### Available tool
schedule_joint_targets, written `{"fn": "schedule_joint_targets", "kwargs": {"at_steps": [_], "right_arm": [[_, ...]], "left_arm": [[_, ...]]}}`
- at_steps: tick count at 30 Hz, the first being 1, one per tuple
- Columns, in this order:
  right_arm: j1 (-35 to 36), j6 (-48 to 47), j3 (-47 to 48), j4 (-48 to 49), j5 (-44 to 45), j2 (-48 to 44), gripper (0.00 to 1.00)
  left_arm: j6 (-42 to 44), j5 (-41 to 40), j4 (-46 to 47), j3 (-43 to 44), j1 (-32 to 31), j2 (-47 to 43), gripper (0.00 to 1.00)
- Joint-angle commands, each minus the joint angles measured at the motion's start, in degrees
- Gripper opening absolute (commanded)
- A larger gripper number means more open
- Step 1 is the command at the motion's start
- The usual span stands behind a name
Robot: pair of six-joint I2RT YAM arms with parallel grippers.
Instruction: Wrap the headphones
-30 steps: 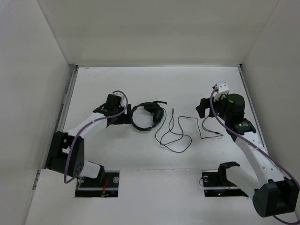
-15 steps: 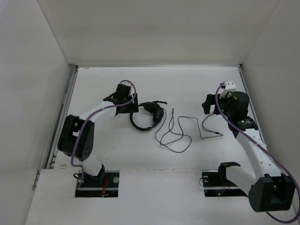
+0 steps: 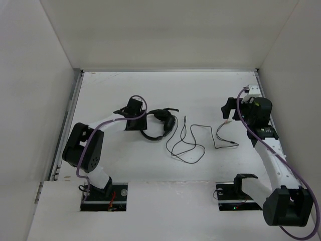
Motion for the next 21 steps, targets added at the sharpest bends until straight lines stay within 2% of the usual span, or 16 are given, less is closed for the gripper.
{"fn": "schedule_joint_targets", "kwargs": {"at_steps": [1,5,9,13,16,21], "right_arm": [[-0.4,1.4,1.0,4.1,-0.2,0.4,1.00],[-0.7,1.4,1.0,4.6,-0.2,0.9,1.00],[-1.1,1.5,0.9,4.7,-0.2,0.9,1.00],[-1.3,1.7,0.9,5.0,-0.2,0.9,1.00],[-1.1,1.3,1.3,5.1,-0.4,0.7,1.00],[1.8,1.1,3.2,4.2,-4.8,1.4,1.00]], "left_arm": [[-0.8,-1.3,0.6,-0.9,-0.2,0.2,0.53],[-0.8,-1.7,0.8,-0.3,-0.2,1.8,0.43],[-0.8,-2.2,1.4,-0.1,-0.3,3.7,0.23],[-0.8,-2.5,1.7,0.2,-0.9,5.2,0.15],[-0.5,-0.5,1.1,2.4,-0.4,5.3,0.02],[1.2,1.5,-2.4,12.5,0.9,2.5,0.00]]}}
